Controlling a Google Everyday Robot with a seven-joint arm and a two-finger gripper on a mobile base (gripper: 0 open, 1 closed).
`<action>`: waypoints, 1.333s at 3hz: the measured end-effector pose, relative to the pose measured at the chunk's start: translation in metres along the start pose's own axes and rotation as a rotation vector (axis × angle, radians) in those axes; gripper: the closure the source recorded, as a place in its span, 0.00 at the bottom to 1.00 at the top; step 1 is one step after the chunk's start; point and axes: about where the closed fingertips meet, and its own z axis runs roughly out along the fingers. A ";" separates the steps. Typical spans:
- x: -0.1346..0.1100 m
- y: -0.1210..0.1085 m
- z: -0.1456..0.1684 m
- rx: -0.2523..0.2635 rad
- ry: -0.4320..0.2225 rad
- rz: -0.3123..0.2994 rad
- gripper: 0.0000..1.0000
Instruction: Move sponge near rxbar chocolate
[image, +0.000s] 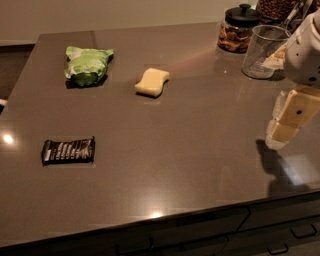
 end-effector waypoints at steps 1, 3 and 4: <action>-0.003 -0.002 0.000 -0.002 -0.008 0.000 0.00; -0.061 -0.049 0.050 0.027 -0.134 0.054 0.00; -0.094 -0.077 0.081 0.048 -0.218 0.130 0.00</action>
Offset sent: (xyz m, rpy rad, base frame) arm 0.0622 0.0476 -0.0148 0.1546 -0.0261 0.0074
